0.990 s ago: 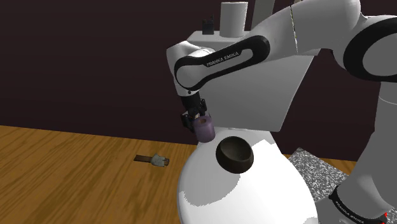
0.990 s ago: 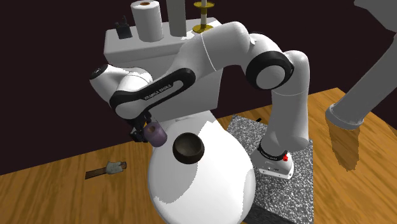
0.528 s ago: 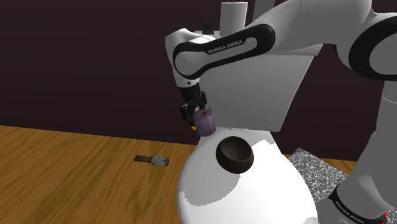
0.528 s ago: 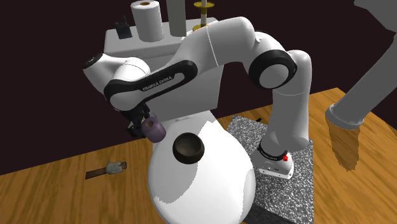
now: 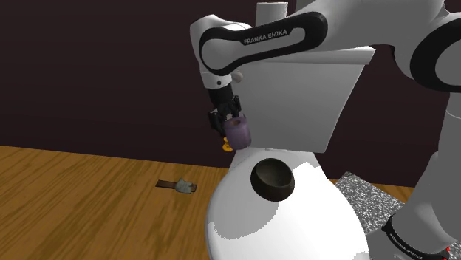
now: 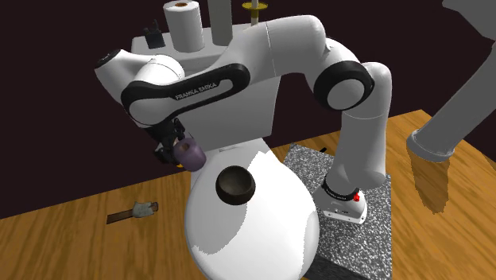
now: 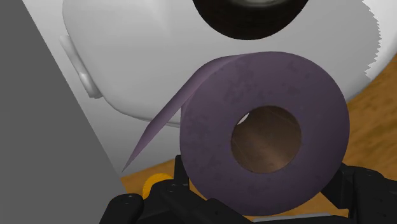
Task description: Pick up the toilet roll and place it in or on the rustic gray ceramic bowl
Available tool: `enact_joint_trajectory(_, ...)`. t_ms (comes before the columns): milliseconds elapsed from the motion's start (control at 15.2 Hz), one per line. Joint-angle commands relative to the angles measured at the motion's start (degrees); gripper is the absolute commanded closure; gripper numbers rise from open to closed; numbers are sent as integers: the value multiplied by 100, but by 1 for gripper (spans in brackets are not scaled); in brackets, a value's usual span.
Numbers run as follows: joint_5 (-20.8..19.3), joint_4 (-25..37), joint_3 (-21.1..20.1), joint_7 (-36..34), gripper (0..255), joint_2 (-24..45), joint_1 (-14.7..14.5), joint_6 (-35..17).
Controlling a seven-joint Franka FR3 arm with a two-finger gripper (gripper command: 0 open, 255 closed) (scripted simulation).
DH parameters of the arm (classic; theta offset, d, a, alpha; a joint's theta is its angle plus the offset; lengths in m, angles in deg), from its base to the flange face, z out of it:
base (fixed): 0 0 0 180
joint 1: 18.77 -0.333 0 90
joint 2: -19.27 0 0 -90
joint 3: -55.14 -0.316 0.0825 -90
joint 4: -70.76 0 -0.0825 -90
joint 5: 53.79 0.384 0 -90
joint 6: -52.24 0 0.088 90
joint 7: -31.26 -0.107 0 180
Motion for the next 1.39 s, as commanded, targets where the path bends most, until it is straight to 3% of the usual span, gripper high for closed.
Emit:
enact_joint_trajectory(0,0,189,-4,-3,255,10,-9,178)
enact_joint_trajectory(660,-6,981,-13,-2,255,61,-41,919)
enact_joint_trajectory(990,249,-680,-104,-118,255,-1195,-32,493)
enact_joint_trajectory(1320,519,-1960,-186,-226,255,-2312,-105,301)
